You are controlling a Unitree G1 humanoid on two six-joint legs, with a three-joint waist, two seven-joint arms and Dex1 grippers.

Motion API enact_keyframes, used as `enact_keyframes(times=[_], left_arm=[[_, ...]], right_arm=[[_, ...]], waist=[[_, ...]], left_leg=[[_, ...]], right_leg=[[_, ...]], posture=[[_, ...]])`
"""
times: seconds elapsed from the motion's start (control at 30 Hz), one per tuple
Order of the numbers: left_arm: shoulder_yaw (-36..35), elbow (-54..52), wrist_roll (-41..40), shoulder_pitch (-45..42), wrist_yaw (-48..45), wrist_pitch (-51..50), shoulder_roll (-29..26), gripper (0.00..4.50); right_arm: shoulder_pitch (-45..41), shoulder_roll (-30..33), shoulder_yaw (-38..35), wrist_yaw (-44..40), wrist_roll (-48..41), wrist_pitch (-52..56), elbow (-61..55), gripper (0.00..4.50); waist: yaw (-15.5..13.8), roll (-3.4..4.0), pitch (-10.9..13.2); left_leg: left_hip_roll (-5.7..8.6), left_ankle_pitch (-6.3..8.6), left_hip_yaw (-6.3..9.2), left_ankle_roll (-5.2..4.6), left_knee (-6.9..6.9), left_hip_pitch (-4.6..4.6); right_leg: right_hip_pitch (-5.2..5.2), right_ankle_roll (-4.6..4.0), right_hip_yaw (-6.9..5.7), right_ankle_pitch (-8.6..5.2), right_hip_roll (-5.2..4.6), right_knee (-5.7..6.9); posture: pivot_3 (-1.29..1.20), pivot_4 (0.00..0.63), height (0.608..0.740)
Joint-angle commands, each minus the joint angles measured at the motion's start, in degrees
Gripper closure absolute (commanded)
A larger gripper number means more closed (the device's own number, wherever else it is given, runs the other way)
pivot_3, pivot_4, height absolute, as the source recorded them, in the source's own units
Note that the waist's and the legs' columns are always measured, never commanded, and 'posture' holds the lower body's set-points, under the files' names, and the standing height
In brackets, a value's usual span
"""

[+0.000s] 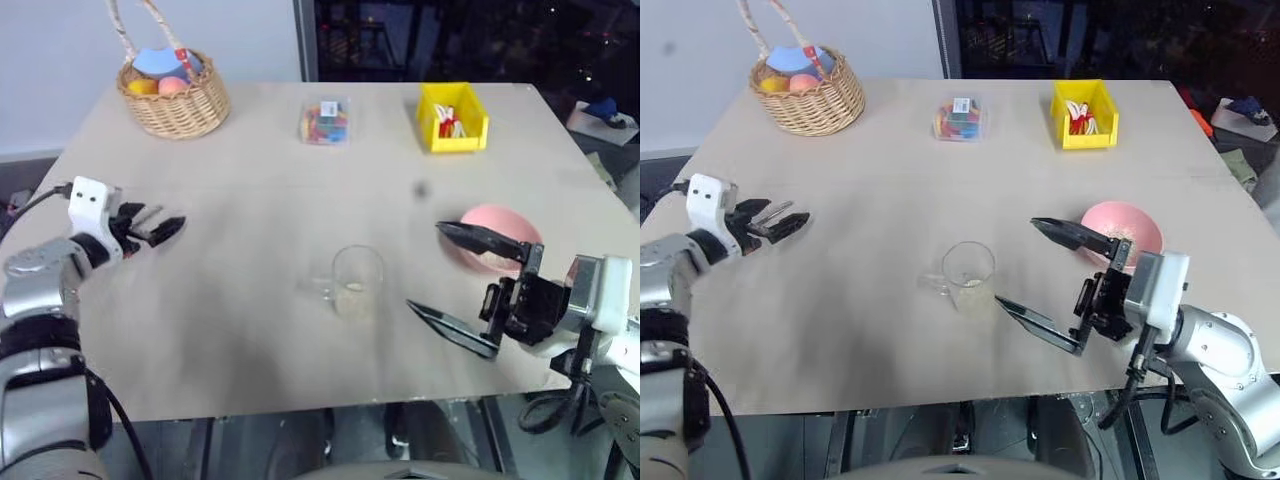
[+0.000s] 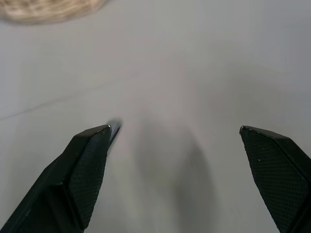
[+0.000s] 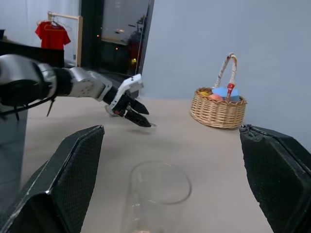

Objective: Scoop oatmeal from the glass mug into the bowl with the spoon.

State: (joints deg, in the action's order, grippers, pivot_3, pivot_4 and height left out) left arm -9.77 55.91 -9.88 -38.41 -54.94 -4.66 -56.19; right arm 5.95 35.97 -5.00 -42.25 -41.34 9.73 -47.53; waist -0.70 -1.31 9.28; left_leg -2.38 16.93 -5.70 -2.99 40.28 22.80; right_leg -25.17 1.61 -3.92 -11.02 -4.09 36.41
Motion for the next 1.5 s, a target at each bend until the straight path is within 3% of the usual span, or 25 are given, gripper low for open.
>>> enact_keyframes(times=[0.03,0.17,0.37,0.6,0.87,1.1,1.5], left_arm=[[4.5,9.6,6.8,-7.4,-4.1,3.6,-4.9,0.03],[8.2,16.7,12.5,-13.7,-2.7,4.4,-6.8,0.03],[10.9,20.9,17.8,-15.7,-3.0,1.9,-6.3,0.03],[7.6,22.3,17.2,-14.7,2.6,-1.7,-3.3,0.03],[0.3,22.2,11.2,-10.0,-7.5,-9.2,-2.8,0.03],[-1.0,20.3,9.6,-7.1,-18.5,-10.6,-4.2,0.03],[1.6,19.9,13.4,-7.9,-4.0,-3.2,-1.3,0.03]], right_arm=[[1.6,-0.5,-0.7,0.1,0.7,-1.3,-2.8,0.00],[4.5,-2.4,0.1,0.4,4.7,-3.9,-1.9,0.00],[7.0,-4.6,-0.3,3.1,6.1,-3.7,-4.1,0.00],[11.4,-2.7,-3.5,5.8,5.7,-1.6,-8.6,0.00],[10.6,-0.2,-5.6,7.4,3.0,1.6,-10.0,0.00],[7.2,0.5,-4.2,6.2,2.3,2.5,-7.5,0.00],[5.2,0.4,-3.9,2.8,0.9,1.7,-5.1,0.00]], waist=[[-0.1,-0.15,0.0],[-0.2,-0.28,-0.1],[-0.1,-0.45,0.0],[-0.2,-0.46,-0.1],[-0.2,-0.41,-0.1],[-0.1,-0.25,-0.2],[-0.2,0.10,-0.5]], left_leg=[[0.00,0.00,0.00,0.00,0.00,0.00],[0.00,0.04,0.01,-0.07,0.01,0.01],[-0.02,0.03,-0.01,-0.05,0.01,-0.01],[-0.02,0.10,0.07,-0.18,0.01,-0.16],[-0.01,0.14,0.12,-0.26,0.04,-0.26],[0.01,0.17,0.04,-0.30,0.04,-0.30],[0.00,0.17,0.09,-0.31,0.04,-0.42]], right_leg=[[-0.01,0.00,0.00,0.00,0.00,0.02],[-0.01,0.05,-0.01,-0.06,-0.01,0.05],[-0.04,0.07,0.03,-0.05,-0.02,0.12],[-0.01,0.18,0.11,-0.12,-0.08,0.26],[-0.01,0.13,0.18,-0.14,-0.11,0.38],[-0.01,0.08,0.26,-0.17,-0.11,0.37],[0.06,-0.01,0.25,-0.09,-0.08,0.45]], posture=[[0.00,0.150,0.740],[0.00,0.150,0.740],[0.00,0.150,0.740],[0.00,0.150,0.740],[0.00,0.150,0.740],[0.00,0.150,0.740],[0.00,0.150,0.740]])
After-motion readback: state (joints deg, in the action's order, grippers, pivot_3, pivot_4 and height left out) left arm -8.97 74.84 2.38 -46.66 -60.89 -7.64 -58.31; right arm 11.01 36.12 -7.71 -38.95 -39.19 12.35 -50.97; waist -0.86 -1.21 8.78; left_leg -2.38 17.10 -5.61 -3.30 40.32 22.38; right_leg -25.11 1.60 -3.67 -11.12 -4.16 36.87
